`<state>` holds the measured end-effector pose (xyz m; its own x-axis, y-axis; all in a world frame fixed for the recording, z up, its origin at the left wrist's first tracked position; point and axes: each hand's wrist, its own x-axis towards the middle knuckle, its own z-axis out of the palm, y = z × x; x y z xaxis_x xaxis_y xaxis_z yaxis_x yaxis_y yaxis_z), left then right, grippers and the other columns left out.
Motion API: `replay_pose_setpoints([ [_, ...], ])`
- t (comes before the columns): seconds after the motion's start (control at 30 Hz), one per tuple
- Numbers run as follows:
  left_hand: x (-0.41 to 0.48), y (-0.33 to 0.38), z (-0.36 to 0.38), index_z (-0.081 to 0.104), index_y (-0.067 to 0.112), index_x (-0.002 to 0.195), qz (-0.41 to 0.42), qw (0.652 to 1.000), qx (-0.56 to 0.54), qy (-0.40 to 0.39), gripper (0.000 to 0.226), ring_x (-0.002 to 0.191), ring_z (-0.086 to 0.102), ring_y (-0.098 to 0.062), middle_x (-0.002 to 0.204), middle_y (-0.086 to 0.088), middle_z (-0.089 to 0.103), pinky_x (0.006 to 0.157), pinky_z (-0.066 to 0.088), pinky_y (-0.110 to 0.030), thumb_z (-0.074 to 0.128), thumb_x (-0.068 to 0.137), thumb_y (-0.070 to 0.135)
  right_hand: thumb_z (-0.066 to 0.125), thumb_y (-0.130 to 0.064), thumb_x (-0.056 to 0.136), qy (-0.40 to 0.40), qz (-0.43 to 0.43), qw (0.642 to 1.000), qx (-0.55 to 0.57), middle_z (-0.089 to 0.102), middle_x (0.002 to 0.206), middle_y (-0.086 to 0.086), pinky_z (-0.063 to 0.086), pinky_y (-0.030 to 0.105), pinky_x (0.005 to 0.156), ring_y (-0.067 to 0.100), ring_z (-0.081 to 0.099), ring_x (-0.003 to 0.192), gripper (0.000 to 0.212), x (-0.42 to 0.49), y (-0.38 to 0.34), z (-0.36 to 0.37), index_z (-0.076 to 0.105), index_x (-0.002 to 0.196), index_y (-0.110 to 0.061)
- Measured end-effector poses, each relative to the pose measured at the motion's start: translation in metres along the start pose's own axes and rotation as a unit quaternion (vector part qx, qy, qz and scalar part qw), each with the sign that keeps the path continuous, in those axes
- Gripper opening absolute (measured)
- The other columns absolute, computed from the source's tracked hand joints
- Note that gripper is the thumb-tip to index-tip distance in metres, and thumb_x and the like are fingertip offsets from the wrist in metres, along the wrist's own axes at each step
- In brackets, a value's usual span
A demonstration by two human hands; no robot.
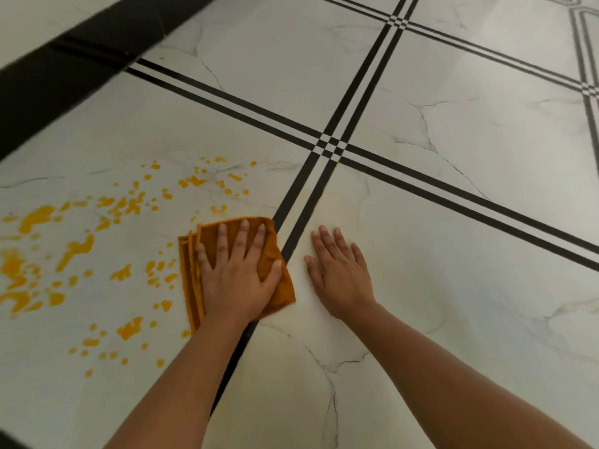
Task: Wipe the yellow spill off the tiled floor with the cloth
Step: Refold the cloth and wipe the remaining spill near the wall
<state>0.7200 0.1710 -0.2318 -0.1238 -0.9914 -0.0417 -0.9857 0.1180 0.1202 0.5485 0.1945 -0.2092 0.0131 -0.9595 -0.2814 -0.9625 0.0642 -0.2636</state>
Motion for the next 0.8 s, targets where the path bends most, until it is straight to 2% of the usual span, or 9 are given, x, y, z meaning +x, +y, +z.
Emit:
replay_pose_setpoints([
  [0.1, -0.003, -0.005, 0.0, 0.003, 0.04, 0.146, 0.024, 1.0, 0.005, -0.01, 0.07, 0.144, 0.0, -0.026, 0.157, 0.006, 0.006, 0.111, -0.003, -0.055, 0.011, 0.083, 0.069, 0.01, -0.045, 0.099, -0.005, -0.006, 1.0, -0.006, -0.009, 0.157, -0.007, -0.013, 0.031, 0.111, 0.012, -0.016, 0.142, 0.054, -0.004, -0.009, 0.0, -0.006, 0.148, -0.027],
  [0.2, 0.003, -0.003, -0.003, -0.004, 0.039, 0.146, -0.041, 0.999, -0.013, -0.024, 0.069, 0.144, -0.009, -0.026, 0.158, 0.006, -0.003, 0.112, -0.006, -0.056, 0.013, 0.086, 0.068, 0.009, -0.045, 0.099, -0.021, -0.024, 0.999, -0.012, -0.011, 0.157, -0.007, -0.013, 0.03, 0.11, 0.011, -0.017, 0.142, 0.054, -0.015, -0.015, 0.001, -0.007, 0.148, -0.027],
  [0.37, -0.064, -0.012, 0.0, 0.019, 0.038, 0.146, 0.002, 1.0, -0.015, -0.012, 0.069, 0.143, 0.014, -0.029, 0.155, 0.004, 0.02, 0.11, 0.007, -0.058, 0.022, 0.083, 0.066, 0.009, -0.045, 0.099, -0.031, -0.041, 0.998, -0.02, -0.011, 0.156, -0.008, -0.012, 0.031, 0.113, 0.01, -0.017, 0.141, 0.054, -0.031, -0.014, 0.004, -0.008, 0.147, -0.027],
  [0.47, -0.042, -0.026, -0.004, 0.002, 0.042, 0.146, -0.067, 0.997, -0.018, -0.027, 0.07, 0.144, -0.002, -0.026, 0.157, 0.007, 0.003, 0.111, -0.002, -0.056, 0.014, 0.082, 0.069, 0.008, -0.045, 0.099, -0.039, -0.067, 0.996, -0.033, -0.011, 0.156, -0.008, -0.013, 0.03, 0.111, 0.006, -0.021, 0.137, 0.054, -0.044, -0.019, 0.012, -0.009, 0.147, -0.027],
  [0.53, -0.056, -0.02, -0.006, 0.001, 0.04, 0.146, -0.094, 0.995, -0.016, -0.02, 0.071, 0.144, -0.004, -0.027, 0.157, 0.005, 0.002, 0.11, -0.006, -0.056, 0.013, 0.082, 0.068, 0.009, -0.045, 0.099, -0.044, -0.074, 0.996, -0.03, -0.011, 0.156, -0.008, -0.013, 0.029, 0.111, 0.005, -0.022, 0.135, 0.054, -0.05, -0.021, 0.017, -0.009, 0.147, -0.027],
  [0.63, -0.128, -0.016, -0.003, 0.021, 0.035, 0.146, -0.025, 0.999, -0.029, -0.017, 0.07, 0.142, 0.015, -0.031, 0.154, 0.001, 0.022, 0.11, 0.006, -0.057, 0.025, 0.084, 0.066, 0.007, -0.046, 0.098, -0.049, -0.094, 0.994, -0.028, -0.011, 0.156, -0.008, -0.013, 0.029, 0.111, 0.004, -0.022, 0.134, 0.054, -0.057, -0.029, 0.022, -0.008, 0.147, -0.028],
  [0.7, -0.131, -0.037, -0.003, 0.023, 0.036, 0.145, 0.002, 1.0, -0.006, -0.022, 0.069, 0.141, 0.02, -0.031, 0.153, 0.001, 0.024, 0.109, 0.012, -0.058, 0.026, 0.083, 0.066, 0.001, -0.049, 0.095, -0.046, -0.101, 0.993, -0.031, -0.013, 0.155, -0.008, -0.013, 0.029, 0.111, 0.006, -0.023, 0.135, 0.058, -0.063, -0.033, 0.026, -0.008, 0.147, -0.028],
  [0.73, -0.118, -0.05, -0.005, 0.018, 0.038, 0.146, -0.034, 0.999, 0.006, -0.009, 0.069, 0.142, 0.016, -0.03, 0.155, 0.002, 0.019, 0.111, 0.01, -0.058, 0.024, 0.083, 0.066, 0.0, -0.05, 0.092, -0.052, -0.106, 0.992, -0.033, -0.015, 0.154, -0.009, -0.013, 0.029, 0.111, 0.007, -0.023, 0.136, 0.06, -0.069, -0.037, 0.03, -0.008, 0.147, -0.028],
  [0.8, -0.1, -0.063, -0.012, 0.004, 0.039, 0.147, -0.149, 0.988, 0.005, -0.036, 0.07, 0.144, 0.002, -0.029, 0.157, 0.004, 0.004, 0.111, -0.002, -0.058, 0.018, 0.084, 0.069, -0.002, -0.051, 0.09, -0.046, -0.117, 0.991, -0.035, -0.02, 0.149, -0.011, -0.013, 0.03, 0.111, 0.009, -0.023, 0.137, 0.061, -0.076, -0.045, 0.037, -0.01, 0.146, -0.028],
])
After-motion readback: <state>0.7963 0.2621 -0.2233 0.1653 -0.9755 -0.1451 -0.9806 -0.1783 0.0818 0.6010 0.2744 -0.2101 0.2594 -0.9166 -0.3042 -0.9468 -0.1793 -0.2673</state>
